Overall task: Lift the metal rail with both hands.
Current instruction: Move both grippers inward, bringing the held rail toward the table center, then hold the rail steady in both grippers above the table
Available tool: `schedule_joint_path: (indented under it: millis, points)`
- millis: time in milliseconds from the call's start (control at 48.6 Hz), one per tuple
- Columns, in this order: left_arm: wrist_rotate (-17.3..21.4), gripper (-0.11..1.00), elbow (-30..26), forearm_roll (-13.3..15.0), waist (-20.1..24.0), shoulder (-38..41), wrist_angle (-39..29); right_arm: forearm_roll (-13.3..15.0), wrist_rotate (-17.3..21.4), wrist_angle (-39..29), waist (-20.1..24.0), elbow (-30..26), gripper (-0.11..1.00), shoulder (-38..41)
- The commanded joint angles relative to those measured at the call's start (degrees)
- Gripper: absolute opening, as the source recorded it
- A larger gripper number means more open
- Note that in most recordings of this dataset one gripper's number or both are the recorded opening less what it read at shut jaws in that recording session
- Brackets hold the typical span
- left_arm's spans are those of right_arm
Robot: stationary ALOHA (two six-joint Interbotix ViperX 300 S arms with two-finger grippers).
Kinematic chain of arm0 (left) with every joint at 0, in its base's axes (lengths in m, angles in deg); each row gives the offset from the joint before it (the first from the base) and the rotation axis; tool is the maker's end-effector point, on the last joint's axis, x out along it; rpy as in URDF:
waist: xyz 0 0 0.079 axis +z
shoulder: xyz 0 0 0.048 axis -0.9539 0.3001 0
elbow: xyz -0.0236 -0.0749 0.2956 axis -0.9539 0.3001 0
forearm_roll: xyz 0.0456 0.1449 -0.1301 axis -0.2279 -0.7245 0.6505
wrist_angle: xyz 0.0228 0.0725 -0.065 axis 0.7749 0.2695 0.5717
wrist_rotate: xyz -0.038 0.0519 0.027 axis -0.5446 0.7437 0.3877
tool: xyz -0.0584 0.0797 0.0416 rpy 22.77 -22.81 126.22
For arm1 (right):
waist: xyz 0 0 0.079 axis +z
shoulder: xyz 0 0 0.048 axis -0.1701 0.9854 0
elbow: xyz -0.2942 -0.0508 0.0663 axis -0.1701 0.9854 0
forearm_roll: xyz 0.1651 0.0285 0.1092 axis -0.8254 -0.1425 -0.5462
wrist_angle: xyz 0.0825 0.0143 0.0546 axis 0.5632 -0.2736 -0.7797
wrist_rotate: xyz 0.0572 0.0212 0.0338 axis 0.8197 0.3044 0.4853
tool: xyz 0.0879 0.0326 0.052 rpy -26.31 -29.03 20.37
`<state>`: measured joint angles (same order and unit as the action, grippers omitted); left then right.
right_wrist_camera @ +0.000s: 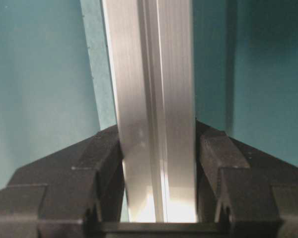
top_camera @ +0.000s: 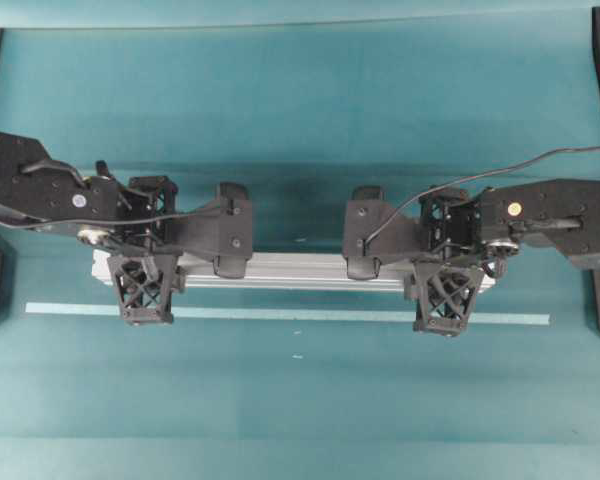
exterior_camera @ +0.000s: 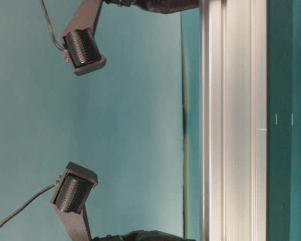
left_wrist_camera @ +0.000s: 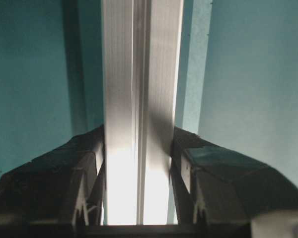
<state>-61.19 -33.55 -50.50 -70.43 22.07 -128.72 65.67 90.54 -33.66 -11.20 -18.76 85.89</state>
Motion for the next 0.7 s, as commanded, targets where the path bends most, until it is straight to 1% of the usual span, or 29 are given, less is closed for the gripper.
schedule_joint_path:
  millis: [0,206,473,679]
  points:
    - [-0.62,0.31,-0.70,0.00,-0.18,-0.35,0.44,-0.18,0.09,0.88,0.97,-0.09,0.40,0.44]
    - [-1.32,0.31,-0.53,0.00,-0.62,-0.09,0.97,-0.26,0.35,2.20,2.11,0.70,0.40,1.41]
    - [-2.99,0.31,-0.09,0.00,-1.58,0.79,3.16,0.00,0.18,3.96,2.02,1.67,0.40,1.67]
    - [-3.34,0.31,0.88,0.00,-1.93,1.58,4.48,0.00,0.18,4.92,2.02,1.85,0.40,2.55]
